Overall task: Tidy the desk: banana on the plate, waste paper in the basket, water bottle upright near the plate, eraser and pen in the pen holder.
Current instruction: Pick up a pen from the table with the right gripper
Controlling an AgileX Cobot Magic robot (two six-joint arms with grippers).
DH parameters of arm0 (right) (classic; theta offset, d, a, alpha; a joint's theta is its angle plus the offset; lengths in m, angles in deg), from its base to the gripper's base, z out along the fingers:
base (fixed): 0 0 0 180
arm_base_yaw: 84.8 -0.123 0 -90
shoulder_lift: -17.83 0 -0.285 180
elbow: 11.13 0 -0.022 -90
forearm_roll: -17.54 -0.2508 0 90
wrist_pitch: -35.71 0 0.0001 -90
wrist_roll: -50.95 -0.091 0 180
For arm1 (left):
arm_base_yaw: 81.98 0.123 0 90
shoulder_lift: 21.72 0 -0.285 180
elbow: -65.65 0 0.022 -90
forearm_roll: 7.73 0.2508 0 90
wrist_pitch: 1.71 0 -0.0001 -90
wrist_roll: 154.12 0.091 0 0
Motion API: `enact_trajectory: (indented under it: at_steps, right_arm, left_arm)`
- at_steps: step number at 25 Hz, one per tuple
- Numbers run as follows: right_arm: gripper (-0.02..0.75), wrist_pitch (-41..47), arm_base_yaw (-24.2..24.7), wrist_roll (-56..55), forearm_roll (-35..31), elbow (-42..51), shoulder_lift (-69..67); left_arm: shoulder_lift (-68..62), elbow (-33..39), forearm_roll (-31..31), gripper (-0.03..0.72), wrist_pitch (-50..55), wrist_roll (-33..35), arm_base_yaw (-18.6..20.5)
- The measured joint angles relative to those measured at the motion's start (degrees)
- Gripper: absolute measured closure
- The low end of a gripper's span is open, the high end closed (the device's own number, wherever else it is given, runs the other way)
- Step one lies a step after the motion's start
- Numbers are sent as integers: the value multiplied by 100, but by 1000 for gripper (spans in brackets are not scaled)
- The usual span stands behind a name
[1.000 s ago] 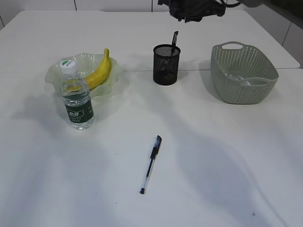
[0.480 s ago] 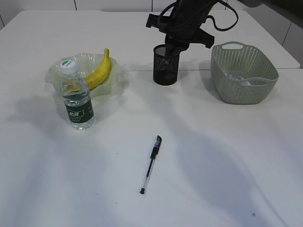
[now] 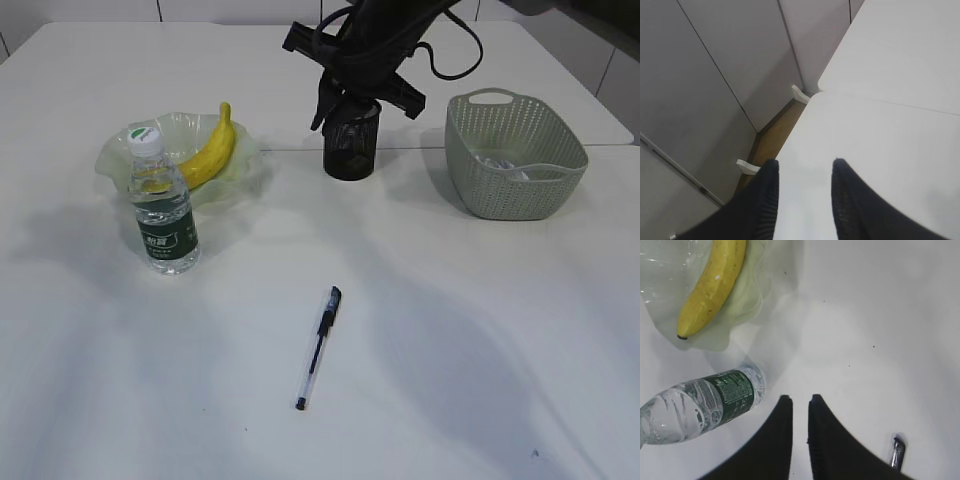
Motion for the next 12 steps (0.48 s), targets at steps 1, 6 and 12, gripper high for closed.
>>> enact_trajectory:
  at_steps: [1,6,12]
  right_arm:
    - [659,0,-25,-13,-10,0,0]
    - [546,0,-174,-53,-23,0,0]
    - [501,0,-285,-93,-23,0,-40]
  left_arm:
    - [0,0,0,445,0,0,0]
    - [0,0,0,445,-8,0,0]
    - [0,229,0,445,31,0,0]
